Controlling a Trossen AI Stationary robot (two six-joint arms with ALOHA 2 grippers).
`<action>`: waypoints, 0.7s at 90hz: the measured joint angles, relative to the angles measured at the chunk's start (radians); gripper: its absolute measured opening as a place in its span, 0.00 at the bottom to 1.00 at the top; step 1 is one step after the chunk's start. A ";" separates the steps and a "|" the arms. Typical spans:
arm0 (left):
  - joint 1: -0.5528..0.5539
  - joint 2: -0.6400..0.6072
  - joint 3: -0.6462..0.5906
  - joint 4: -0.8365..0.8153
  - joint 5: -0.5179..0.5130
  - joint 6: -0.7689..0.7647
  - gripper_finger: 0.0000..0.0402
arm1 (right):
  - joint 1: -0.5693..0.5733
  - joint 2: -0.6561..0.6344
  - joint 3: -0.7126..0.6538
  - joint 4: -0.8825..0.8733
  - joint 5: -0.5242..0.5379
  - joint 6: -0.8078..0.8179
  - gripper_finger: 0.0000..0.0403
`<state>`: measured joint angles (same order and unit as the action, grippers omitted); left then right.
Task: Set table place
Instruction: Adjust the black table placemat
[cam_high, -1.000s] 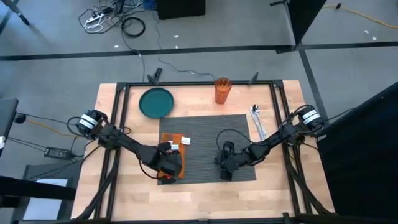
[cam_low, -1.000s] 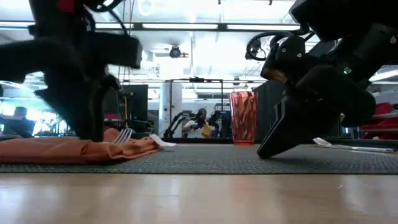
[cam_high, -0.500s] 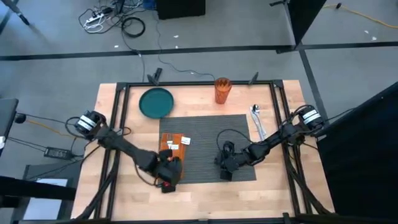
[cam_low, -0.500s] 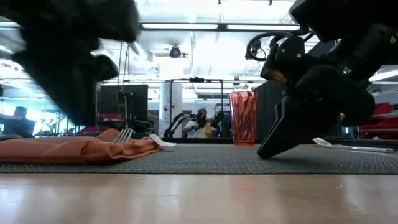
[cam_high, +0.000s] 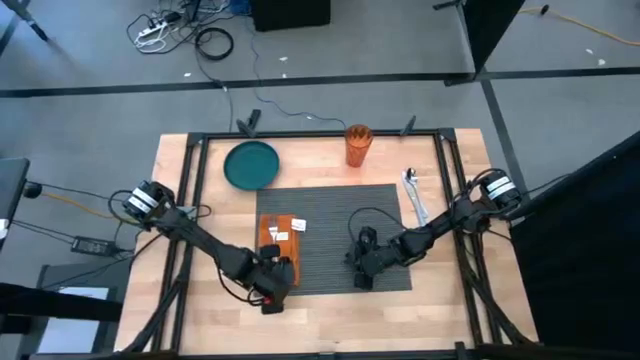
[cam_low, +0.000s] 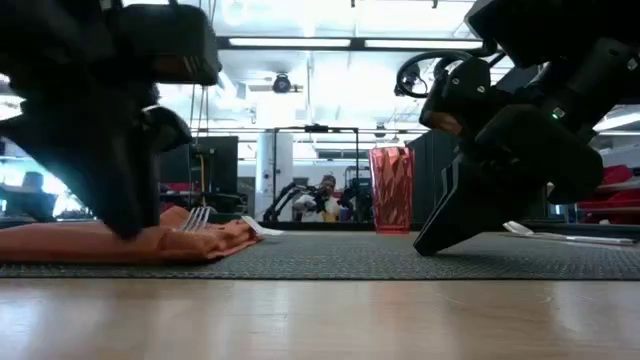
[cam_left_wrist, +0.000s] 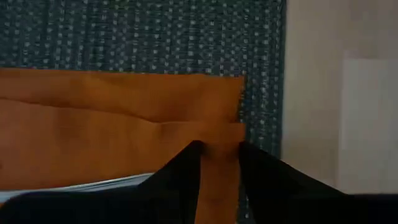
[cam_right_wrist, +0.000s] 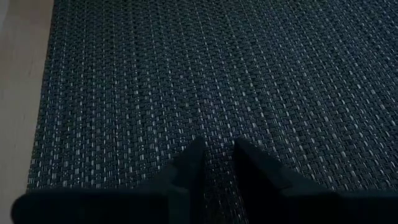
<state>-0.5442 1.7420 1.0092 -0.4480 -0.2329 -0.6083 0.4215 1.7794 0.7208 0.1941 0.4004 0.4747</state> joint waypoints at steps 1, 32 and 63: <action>0.001 0.001 0.000 0.000 0.000 0.000 0.23 | 0.000 0.000 0.000 0.000 0.000 0.000 0.16; 0.008 0.043 0.000 0.063 -0.013 0.006 0.23 | 0.000 0.000 -0.001 0.002 0.003 0.002 0.16; 0.004 -0.048 0.166 -0.148 -0.181 0.003 0.23 | 0.000 -0.140 -0.003 -0.048 -0.025 -0.046 0.16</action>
<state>-0.5400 1.6944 1.1751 -0.5964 -0.4143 -0.6049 0.4217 1.6393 0.7174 0.1461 0.3756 0.4289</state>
